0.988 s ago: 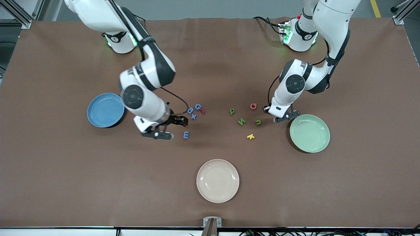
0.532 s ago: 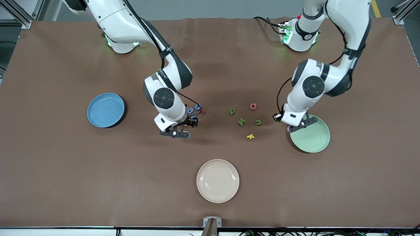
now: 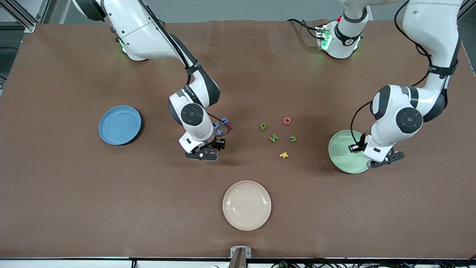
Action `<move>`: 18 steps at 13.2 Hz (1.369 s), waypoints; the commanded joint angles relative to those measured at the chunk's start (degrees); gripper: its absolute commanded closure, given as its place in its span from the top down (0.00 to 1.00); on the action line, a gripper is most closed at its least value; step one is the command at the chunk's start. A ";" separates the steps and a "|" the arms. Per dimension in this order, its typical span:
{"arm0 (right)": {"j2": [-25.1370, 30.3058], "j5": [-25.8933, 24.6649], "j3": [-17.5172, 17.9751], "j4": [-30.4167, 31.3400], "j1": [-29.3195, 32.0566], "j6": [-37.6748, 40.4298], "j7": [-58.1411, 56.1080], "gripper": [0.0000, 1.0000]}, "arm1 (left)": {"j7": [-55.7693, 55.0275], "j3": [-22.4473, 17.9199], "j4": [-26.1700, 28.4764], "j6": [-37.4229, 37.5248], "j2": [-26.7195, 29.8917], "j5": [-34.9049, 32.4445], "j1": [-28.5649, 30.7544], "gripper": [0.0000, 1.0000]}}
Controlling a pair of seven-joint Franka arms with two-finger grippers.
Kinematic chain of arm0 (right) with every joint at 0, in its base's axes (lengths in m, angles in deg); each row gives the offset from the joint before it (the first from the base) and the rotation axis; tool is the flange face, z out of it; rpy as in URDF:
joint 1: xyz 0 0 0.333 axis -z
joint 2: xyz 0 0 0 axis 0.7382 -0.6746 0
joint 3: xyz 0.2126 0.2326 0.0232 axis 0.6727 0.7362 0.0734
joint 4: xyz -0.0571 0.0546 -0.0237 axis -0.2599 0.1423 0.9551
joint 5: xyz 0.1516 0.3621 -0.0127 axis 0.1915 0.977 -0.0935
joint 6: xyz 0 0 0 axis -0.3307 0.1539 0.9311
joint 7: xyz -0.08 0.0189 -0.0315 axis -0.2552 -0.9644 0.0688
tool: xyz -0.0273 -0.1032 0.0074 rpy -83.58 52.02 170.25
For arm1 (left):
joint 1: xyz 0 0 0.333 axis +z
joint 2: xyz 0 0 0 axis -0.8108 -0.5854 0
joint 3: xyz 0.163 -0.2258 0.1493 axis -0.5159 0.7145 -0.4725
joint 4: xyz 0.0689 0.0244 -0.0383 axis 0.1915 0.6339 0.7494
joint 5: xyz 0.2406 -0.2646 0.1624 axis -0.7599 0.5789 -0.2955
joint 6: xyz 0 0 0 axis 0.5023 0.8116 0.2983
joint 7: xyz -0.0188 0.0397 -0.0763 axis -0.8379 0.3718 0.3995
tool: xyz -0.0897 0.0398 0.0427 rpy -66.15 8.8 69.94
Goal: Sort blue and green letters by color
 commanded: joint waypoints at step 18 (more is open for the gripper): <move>-2.82 -1.63 -0.44 -1.78 0.84 -3.03 1.16 0.02 | -38.46 9.17 -23.51 3.50 -14.41 -0.88 -13.60 0.97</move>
